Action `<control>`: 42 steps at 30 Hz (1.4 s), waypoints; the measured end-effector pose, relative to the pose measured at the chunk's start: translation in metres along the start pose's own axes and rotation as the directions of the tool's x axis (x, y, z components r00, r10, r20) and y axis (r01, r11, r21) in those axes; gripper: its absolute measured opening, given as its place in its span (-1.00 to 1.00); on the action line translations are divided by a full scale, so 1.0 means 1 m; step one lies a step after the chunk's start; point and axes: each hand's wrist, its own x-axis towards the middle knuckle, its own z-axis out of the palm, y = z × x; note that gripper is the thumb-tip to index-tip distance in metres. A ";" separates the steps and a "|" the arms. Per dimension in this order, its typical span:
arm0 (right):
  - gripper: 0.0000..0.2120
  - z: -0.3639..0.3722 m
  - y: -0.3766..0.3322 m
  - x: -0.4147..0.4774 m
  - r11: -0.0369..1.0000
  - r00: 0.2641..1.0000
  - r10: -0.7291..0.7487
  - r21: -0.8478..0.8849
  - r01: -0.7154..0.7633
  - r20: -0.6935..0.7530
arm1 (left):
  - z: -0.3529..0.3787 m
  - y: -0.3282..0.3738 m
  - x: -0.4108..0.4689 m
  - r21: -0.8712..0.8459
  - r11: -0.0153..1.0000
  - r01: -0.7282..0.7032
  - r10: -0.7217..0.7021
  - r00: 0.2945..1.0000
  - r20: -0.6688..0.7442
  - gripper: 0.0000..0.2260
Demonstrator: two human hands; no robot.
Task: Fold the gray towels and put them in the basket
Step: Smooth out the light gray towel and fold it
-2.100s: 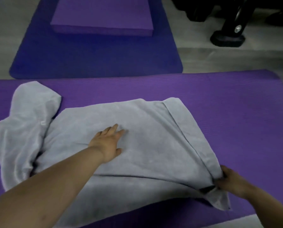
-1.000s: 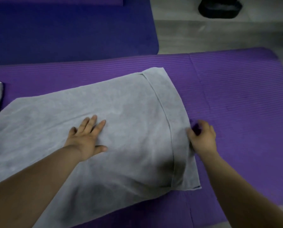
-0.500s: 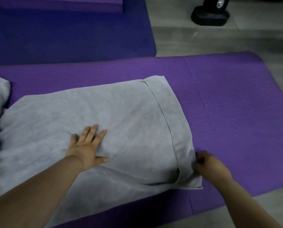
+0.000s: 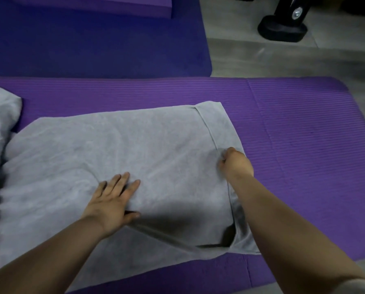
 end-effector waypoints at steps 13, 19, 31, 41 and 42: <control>-0.78 -0.009 -0.009 0.041 0.933 0.957 -0.084 0.315 0.174 -0.278 | 0.006 -0.007 0.014 -0.050 0.999 -0.001 -0.002 0.998 -0.058 -0.11; -0.67 -0.020 -0.020 0.104 0.905 0.988 0.051 0.426 0.014 -0.142 | 0.009 -0.009 0.027 -0.051 0.998 -0.040 0.028 0.975 -0.220 -0.29; -0.76 -0.034 -0.016 0.111 0.612 0.996 -0.089 0.790 0.040 0.019 | -0.009 0.006 0.049 -0.042 0.998 0.052 -0.055 0.997 -0.061 -0.09; -0.78 -0.012 0.105 -0.031 0.833 0.861 -0.018 0.483 -0.268 0.509 | -0.017 0.012 0.045 0.005 0.999 0.045 -0.045 0.999 -0.028 -0.14; -0.80 -0.005 0.108 -0.039 0.858 0.846 -0.026 0.446 -0.254 0.533 | -0.019 0.013 0.045 -0.009 0.999 0.033 -0.033 0.999 -0.034 -0.14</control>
